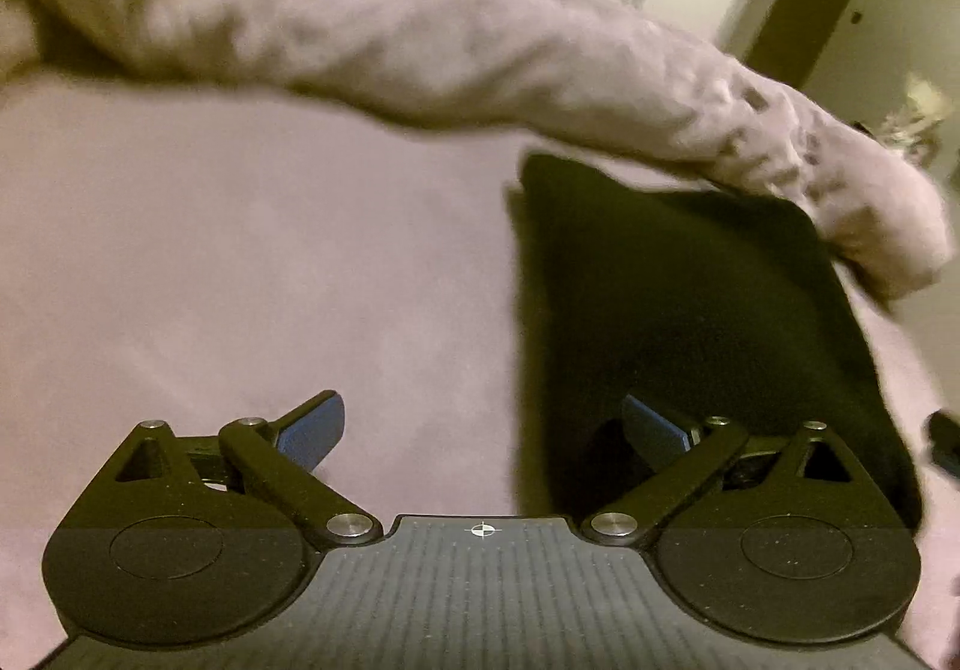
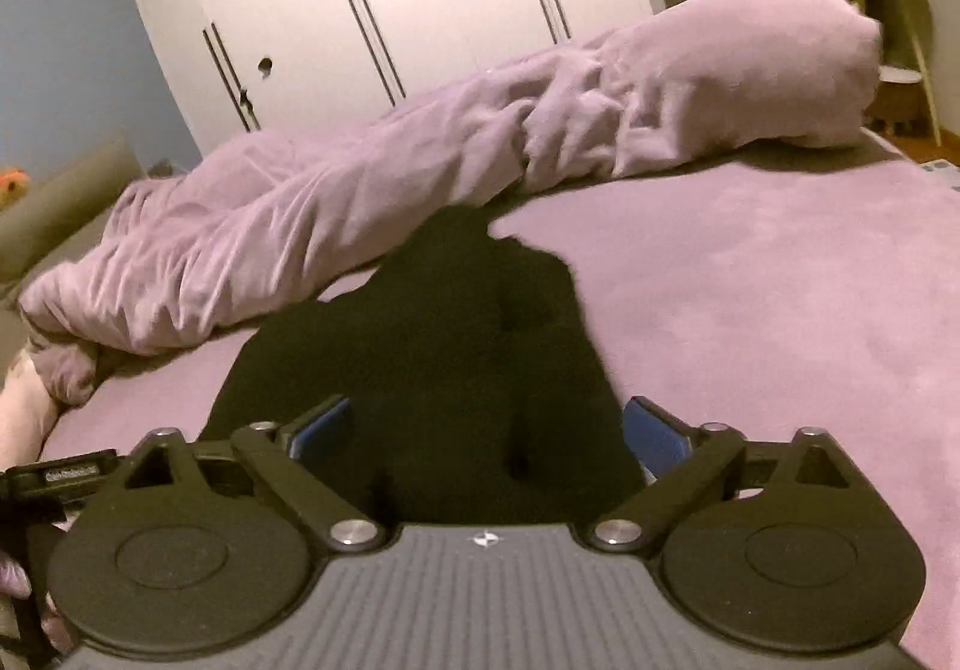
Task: Fold small clothes
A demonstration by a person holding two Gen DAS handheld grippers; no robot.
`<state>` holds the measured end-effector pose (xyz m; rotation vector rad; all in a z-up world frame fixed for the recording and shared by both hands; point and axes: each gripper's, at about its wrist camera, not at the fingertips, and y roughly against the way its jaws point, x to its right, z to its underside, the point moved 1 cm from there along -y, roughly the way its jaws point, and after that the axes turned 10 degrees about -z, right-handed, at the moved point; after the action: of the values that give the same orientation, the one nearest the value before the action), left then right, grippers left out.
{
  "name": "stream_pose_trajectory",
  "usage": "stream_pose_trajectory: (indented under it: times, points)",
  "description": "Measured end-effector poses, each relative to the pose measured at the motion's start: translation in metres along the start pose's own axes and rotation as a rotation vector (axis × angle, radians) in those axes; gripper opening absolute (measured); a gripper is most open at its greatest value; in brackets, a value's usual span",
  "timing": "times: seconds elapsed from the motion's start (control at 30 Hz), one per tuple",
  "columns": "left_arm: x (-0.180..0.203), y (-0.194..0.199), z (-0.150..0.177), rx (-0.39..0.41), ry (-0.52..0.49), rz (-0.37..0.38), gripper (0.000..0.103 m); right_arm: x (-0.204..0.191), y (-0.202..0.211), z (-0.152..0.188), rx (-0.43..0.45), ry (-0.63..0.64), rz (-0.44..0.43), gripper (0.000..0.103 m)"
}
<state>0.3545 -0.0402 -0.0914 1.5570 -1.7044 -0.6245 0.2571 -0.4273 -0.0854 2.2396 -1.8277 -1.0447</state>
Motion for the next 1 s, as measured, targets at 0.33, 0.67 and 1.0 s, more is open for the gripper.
stream_pose_trajectory:
  times: [0.33, 0.67, 1.0]
  points:
    - [0.009, -0.091, -0.035, -0.211, 0.086, 0.325, 0.103, 0.069, -0.1, -0.016, -0.248, -0.22, -0.134, 0.099]
    - [0.023, -0.102, -0.037, -0.26, 0.135, 0.404, 0.103, 0.071, -0.106, -0.001, -0.221, -0.303, -0.238, 0.067]
    - [0.037, -0.11, -0.036, -0.272, 0.145, 0.498, 0.096, 0.061, -0.115, -0.004, -0.242, -0.271, -0.22, 0.079]
